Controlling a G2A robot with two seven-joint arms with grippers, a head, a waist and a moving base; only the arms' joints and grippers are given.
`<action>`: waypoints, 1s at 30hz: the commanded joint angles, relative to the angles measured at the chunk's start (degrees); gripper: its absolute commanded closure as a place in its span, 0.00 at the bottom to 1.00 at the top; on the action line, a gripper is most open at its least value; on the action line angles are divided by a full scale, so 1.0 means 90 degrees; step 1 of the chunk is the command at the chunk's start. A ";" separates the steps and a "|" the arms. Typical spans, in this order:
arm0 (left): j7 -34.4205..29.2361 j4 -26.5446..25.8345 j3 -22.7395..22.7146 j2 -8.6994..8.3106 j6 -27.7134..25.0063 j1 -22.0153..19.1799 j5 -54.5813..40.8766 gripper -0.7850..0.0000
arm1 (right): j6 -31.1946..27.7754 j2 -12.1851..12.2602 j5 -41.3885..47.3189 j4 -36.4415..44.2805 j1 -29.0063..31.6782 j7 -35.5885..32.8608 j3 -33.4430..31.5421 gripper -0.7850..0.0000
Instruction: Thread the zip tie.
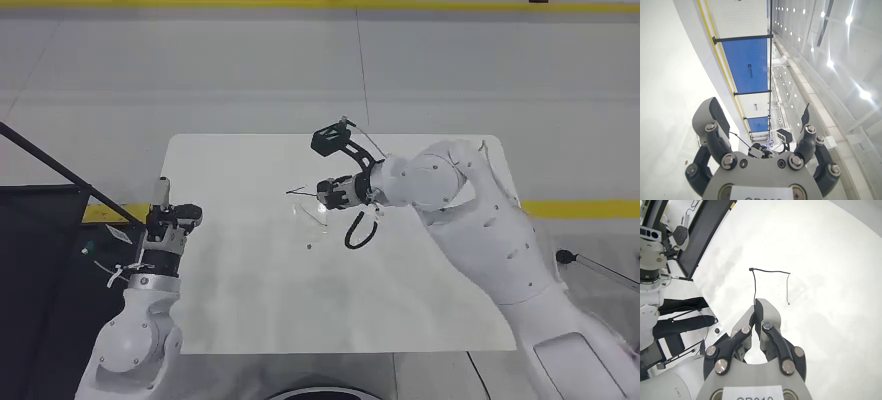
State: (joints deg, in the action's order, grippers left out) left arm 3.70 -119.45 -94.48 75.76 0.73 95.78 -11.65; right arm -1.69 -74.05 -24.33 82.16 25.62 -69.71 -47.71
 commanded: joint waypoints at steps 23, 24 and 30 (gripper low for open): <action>0.0001 0.0000 0.0003 0.0000 0.0000 -0.0001 -0.0004 0.00 | 0.0982 -0.0456 -0.3549 0.0456 -0.0759 -0.1077 0.2059 1.00; 0.0001 0.0000 0.0003 0.0000 0.0000 -0.0001 -0.0004 0.00 | 0.0933 -0.0518 -0.3598 0.0370 -0.0814 -0.1134 0.2180 1.00; 0.0001 0.0000 0.0003 0.0000 0.0000 -0.0001 -0.0004 0.00 | 0.0649 -0.0890 -0.3362 -0.0298 -0.1028 -0.1238 0.2590 1.00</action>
State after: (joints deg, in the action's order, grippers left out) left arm 3.71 -119.45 -94.46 75.76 0.73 95.77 -11.68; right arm 4.87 -81.55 -55.36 80.64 16.61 -80.70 -24.82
